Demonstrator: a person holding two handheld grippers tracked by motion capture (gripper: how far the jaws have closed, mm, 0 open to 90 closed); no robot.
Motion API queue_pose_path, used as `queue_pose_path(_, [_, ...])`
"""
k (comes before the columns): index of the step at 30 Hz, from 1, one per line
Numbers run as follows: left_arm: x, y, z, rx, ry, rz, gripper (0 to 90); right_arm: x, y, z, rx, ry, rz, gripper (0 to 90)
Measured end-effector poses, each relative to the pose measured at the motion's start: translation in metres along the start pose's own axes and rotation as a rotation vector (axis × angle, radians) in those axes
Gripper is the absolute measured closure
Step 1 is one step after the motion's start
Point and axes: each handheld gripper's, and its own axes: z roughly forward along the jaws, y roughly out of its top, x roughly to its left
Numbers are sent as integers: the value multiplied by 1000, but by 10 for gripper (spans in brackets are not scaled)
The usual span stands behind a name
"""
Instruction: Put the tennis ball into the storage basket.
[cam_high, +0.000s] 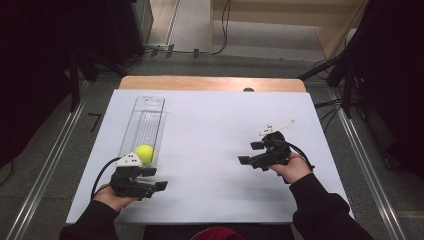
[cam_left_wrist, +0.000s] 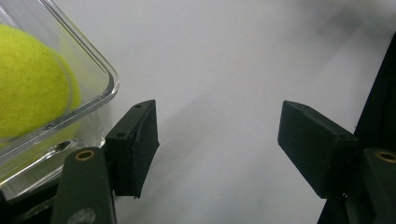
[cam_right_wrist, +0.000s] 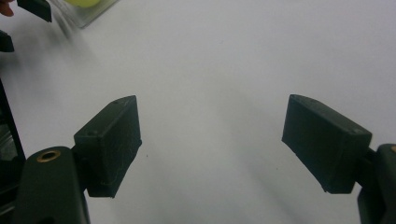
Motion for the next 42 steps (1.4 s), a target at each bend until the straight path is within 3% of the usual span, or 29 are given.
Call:
queue_pose_path(28, [0, 0, 0, 4, 5, -1, 296, -2, -37, -13, 12, -22, 24, 174])
queue_pose_path(42, [1, 0, 0, 3, 7, -3, 296, -4, -58, -17, 13, -47, 13, 174])
